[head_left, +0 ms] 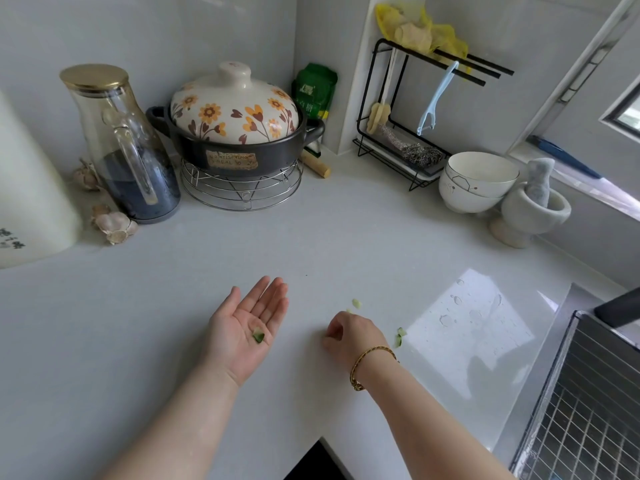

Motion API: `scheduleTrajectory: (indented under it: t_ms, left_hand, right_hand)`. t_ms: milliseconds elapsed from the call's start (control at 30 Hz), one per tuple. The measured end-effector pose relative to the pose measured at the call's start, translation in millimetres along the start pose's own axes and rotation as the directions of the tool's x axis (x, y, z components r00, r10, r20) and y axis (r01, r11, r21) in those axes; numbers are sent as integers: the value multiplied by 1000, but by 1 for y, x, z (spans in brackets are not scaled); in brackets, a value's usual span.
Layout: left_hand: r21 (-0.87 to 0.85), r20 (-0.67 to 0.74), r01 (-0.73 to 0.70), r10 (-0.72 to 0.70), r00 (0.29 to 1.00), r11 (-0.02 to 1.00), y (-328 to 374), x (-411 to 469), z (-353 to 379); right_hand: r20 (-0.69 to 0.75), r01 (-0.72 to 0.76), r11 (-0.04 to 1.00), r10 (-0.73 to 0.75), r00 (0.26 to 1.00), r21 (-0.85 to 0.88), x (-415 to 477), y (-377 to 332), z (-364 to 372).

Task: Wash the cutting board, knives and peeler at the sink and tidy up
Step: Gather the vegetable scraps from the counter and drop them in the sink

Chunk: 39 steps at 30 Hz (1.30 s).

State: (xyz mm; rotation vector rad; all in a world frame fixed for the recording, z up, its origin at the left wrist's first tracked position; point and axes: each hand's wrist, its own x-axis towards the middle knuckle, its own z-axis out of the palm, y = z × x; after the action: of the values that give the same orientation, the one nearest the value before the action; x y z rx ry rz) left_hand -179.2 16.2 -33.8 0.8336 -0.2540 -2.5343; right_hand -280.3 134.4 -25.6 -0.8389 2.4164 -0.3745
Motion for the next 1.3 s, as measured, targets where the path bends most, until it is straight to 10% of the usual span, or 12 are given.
scheduleTrajectory:
  t_ms: [333,533,700,900,1067,1300]
  left_hand:
    - [29,30,28,-29,999,999,-9,3,3]
    - [59,86,85,-90,992,995,-26,5,12]
    - [44,139,106,-111,984,993,-29,6,15]
    - [14,151,71,-72,986,997,-30,14,7]
    - [-13,210,63,-59,976,998,-18,17,-1]
    - [7,192,57,-57,980,998,-18,19,-2]
  right_hand:
    - [-143,125,992,-121,982,13,-9,7,8]
    - [-756,571,818,-413,508,-64,-15,-22,29]
    - [-794,532,834,-420,440,-146,-9,-22,35]
    - [-837,483,874,-222,500,57,-5,-2,24]
    - [-375,-16,993,58,925,113,4,36,3]
    - [-255,-90,992,112,960,94,7,36,1]
